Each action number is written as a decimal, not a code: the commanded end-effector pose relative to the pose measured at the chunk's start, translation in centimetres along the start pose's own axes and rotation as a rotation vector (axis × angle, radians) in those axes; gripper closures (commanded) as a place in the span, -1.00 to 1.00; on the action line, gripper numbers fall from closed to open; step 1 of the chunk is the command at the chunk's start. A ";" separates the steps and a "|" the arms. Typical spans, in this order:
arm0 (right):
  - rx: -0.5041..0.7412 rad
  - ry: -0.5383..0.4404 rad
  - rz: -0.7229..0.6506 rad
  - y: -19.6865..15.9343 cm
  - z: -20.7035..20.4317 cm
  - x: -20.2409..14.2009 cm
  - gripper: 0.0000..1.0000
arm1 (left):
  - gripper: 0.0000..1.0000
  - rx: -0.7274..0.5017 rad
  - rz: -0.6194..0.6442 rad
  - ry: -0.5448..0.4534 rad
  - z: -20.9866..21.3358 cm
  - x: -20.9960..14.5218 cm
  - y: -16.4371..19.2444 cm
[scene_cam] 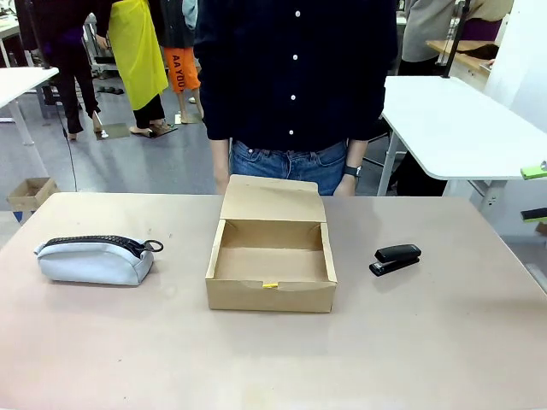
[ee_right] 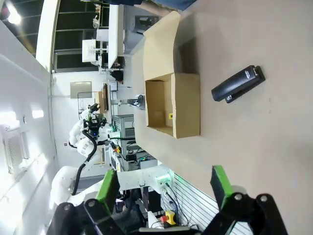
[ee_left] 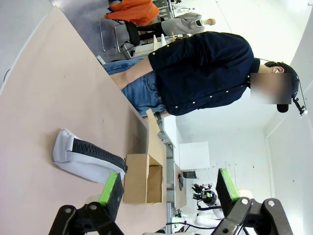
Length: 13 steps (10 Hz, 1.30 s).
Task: Pack the items into the box.
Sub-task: Pick up the item specified by the human and place it in the Mailer Box.
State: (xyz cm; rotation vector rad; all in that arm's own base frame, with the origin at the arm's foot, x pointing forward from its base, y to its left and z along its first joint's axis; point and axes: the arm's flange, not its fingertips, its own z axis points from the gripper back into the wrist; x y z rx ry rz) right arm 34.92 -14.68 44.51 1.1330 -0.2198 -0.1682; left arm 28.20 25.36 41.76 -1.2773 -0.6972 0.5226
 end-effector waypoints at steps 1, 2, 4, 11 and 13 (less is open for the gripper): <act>0.002 0.008 0.013 -0.1 0.8 -0.2 -1.00 | -1.00 -0.024 -0.017 -0.010 0.0 0.0 -0.1; 0.002 0.008 0.013 -0.1 0.8 -0.2 -1.00 | -1.00 -0.024 -0.017 -0.010 0.0 0.0 -0.1; 0.002 0.008 0.013 -0.1 0.8 -0.2 -1.00 | -1.00 -0.024 -0.017 -0.010 0.0 0.0 -0.1; 0.002 0.008 0.013 -0.1 0.8 -0.2 -1.00 | -1.00 -0.024 -0.017 -0.010 0.0 0.0 -0.1; 0.002 0.008 0.013 -0.1 0.8 -0.2 -1.00 | -1.00 -0.024 -0.017 -0.010 0.0 0.0 -0.1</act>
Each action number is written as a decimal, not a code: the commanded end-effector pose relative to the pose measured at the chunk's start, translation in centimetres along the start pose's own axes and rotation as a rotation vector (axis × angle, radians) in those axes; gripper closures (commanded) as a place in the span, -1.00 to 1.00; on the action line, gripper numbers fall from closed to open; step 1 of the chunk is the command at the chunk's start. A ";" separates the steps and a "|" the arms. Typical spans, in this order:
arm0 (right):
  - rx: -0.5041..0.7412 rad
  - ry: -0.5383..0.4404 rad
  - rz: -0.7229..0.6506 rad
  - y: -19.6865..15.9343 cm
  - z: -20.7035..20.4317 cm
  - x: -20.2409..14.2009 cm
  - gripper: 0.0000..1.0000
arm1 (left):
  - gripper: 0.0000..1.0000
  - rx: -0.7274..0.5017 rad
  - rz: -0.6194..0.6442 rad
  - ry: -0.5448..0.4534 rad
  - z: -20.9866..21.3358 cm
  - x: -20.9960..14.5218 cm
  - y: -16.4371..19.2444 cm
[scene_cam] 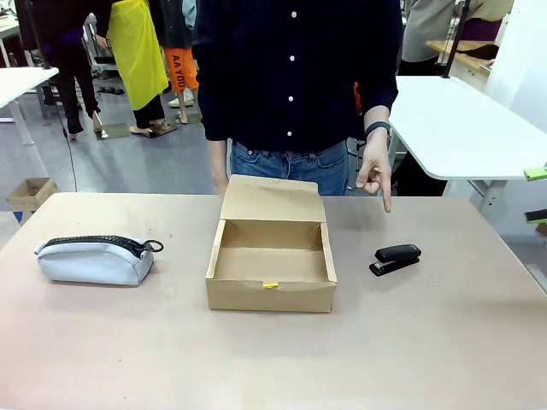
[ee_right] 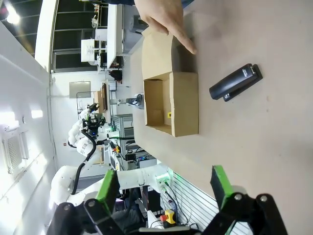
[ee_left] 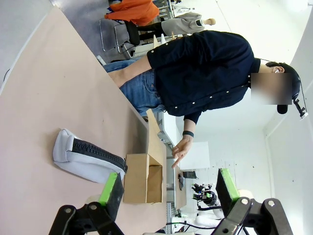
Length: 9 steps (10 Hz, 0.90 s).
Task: Pack the items into the box.
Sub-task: Pick up the item specified by the human and place it in the Mailer Box.
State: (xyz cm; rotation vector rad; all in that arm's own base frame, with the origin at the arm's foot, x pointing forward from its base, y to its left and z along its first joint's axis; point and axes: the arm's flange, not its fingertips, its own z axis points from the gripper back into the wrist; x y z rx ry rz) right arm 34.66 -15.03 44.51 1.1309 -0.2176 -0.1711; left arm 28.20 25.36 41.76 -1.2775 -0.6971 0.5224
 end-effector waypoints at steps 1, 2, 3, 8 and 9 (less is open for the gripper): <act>0.004 0.007 0.016 0.0 0.4 -0.1 -1.00 | -1.00 -0.024 -0.017 -0.010 0.0 0.1 -0.1; 0.004 0.007 0.016 0.0 0.4 -0.1 -1.00 | -1.00 -0.024 -0.017 -0.010 0.0 0.1 -0.1; 0.004 0.007 0.016 0.0 0.4 -0.1 -1.00 | -1.00 -0.024 -0.017 -0.010 0.0 0.1 -0.1; -0.542 0.403 0.546 7.9 -10.1 4.7 -1.00 | -1.00 -0.024 -0.017 -0.010 0.0 0.1 -0.1; -0.644 0.498 0.740 9.0 -13.0 5.3 -1.00 | -1.00 -0.024 -0.017 -0.010 0.0 0.1 -0.1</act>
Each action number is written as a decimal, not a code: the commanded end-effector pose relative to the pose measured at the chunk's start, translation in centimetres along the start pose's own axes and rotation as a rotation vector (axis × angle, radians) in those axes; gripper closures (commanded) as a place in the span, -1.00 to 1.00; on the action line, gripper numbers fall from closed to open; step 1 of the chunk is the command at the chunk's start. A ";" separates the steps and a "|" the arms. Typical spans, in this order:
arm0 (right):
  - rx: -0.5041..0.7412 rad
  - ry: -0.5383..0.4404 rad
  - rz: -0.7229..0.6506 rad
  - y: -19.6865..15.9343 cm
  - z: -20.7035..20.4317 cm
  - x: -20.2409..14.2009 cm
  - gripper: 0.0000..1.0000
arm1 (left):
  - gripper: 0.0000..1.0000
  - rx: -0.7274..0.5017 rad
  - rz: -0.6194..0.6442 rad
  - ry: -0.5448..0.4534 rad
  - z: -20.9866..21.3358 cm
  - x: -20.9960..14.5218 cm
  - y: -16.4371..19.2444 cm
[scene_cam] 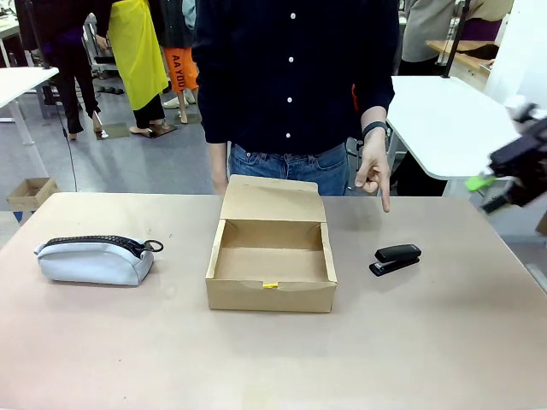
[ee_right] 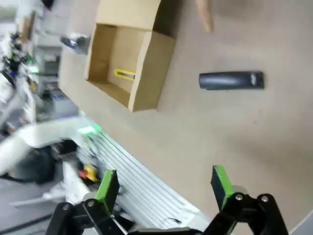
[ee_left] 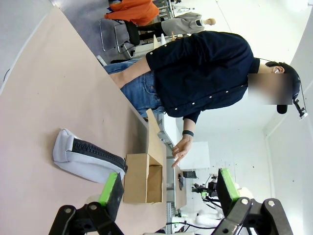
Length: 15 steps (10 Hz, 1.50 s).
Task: Pack the items into the box.
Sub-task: Pick up the item specified by the human and place it in the Mailer Box.
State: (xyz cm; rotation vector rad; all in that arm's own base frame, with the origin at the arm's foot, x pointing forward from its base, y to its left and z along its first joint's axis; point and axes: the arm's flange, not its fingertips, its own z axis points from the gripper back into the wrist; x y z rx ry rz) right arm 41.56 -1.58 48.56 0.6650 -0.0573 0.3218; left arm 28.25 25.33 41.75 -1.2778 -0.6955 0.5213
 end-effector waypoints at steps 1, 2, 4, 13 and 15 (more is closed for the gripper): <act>-0.283 0.189 0.535 0.4 -2.0 3.0 -1.00 | -1.00 -0.024 -0.017 -0.011 0.0 0.0 -0.1; -0.260 0.190 0.785 1.5 -3.0 3.8 -1.00 | -1.00 -0.024 -0.017 -0.011 0.0 0.0 -0.1; -0.249 0.323 1.281 3.1 -5.4 4.8 -1.00 | -1.00 -0.024 -0.017 -0.011 0.0 0.0 -0.1; -0.165 0.461 1.365 5.2 -7.6 5.6 -1.00 | -1.00 -0.024 -0.017 -0.011 0.0 0.0 -0.1; -0.153 0.469 1.402 4.8 -7.8 5.5 -1.00 | -1.00 -0.024 -0.017 -0.011 0.0 0.0 -0.1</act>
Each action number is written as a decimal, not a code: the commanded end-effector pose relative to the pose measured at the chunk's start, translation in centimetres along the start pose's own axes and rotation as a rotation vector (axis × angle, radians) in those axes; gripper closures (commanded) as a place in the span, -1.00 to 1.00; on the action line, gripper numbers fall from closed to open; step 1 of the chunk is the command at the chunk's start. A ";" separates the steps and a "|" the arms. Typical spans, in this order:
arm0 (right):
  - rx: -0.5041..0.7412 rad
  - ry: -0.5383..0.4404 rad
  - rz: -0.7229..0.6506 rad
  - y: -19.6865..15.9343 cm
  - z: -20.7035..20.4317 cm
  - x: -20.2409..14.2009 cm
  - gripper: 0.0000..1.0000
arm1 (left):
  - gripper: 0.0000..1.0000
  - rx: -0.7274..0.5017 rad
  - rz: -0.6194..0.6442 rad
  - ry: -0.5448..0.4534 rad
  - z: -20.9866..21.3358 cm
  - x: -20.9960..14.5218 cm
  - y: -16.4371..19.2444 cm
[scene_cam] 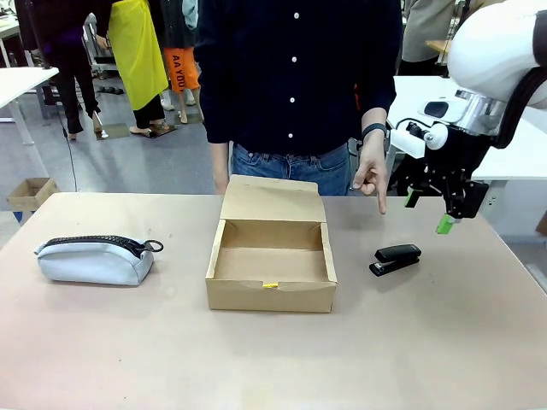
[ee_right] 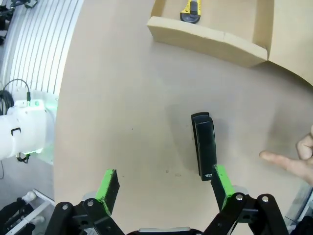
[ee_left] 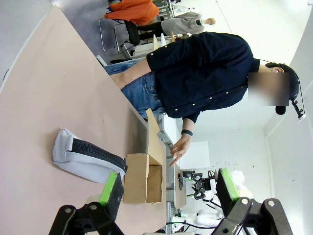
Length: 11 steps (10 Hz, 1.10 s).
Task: Pack the items into the box.
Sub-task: Pick up the item specified by the human and place it in the Mailer Box.
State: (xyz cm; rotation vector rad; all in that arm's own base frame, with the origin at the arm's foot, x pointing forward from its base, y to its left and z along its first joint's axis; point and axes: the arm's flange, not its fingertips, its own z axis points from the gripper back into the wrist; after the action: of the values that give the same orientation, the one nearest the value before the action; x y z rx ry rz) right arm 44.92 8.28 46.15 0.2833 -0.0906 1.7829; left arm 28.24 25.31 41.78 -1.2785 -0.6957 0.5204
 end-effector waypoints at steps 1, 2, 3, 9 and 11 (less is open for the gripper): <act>-0.002 0.040 0.030 0.1 -0.2 0.3 -1.00 | -1.00 -0.023 -0.017 -0.012 0.0 0.1 -0.1; -0.036 0.062 0.052 -0.2 -0.5 0.6 -1.00 | -1.00 -0.023 -0.017 -0.012 0.0 0.1 -0.1; -0.058 0.058 0.068 -0.5 -1.2 0.5 -1.00 | -1.00 -0.023 -0.017 -0.012 0.0 0.1 -0.1; -0.159 0.154 0.022 -3.2 -8.9 -1.9 -1.00 | -1.00 -0.023 -0.017 -0.012 0.0 0.1 -0.1; -0.158 0.132 -0.009 -4.7 -11.1 -2.5 -1.00 | -1.00 -0.023 -0.017 -0.012 0.0 0.1 -0.1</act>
State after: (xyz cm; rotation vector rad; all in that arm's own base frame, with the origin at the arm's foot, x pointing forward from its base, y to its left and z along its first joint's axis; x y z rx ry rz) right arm 47.45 8.85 34.79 0.0724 -0.1295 1.7925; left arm 28.23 25.32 41.77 -1.2786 -0.6956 0.5206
